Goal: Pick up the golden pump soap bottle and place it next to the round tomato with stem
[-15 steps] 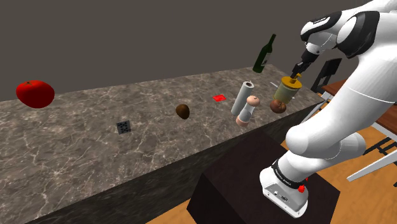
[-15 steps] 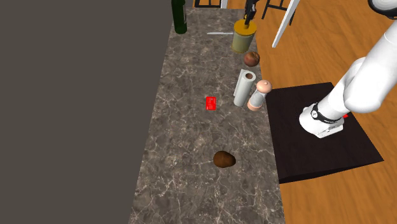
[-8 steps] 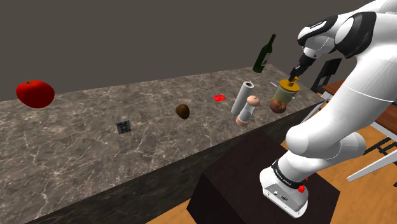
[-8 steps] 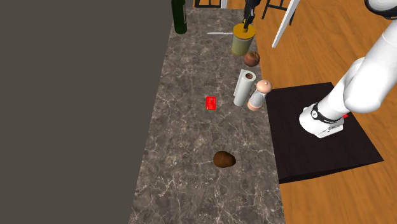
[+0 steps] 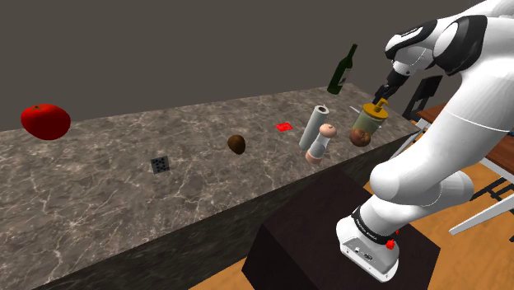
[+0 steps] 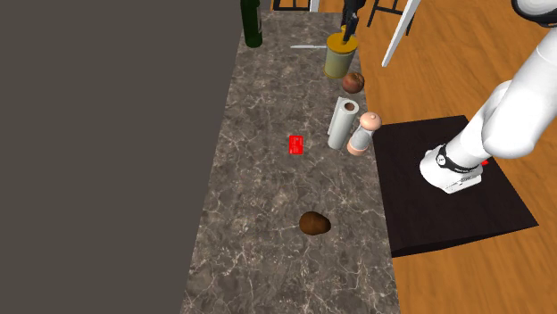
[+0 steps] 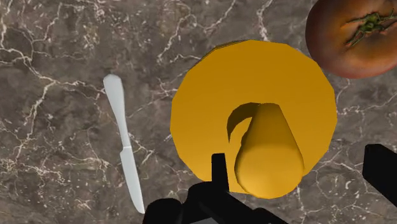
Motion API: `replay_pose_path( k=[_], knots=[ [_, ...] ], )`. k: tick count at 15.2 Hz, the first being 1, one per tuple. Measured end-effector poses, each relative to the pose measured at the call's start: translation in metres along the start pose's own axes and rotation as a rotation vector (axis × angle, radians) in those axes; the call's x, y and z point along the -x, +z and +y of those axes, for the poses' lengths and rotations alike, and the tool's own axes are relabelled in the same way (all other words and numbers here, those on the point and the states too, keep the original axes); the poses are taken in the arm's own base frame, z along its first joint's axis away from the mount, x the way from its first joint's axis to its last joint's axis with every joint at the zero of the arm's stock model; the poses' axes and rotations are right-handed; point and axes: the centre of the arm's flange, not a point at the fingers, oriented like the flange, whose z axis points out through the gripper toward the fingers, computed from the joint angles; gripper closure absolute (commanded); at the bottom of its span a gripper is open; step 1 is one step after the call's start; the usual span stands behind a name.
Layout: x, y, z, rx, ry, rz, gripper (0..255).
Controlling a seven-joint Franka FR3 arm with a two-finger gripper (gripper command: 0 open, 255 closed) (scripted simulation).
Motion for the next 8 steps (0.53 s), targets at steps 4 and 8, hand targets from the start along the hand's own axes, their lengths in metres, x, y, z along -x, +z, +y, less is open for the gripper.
replay_pose_path(
  k=[4, 8],
  knots=[
    [0.000, -0.007, 0.001, 0.000, 0.000, 0.000, 0],
    [0.000, -0.044, -0.001, 0.001, 0.000, 0.001, 0]
  ],
)
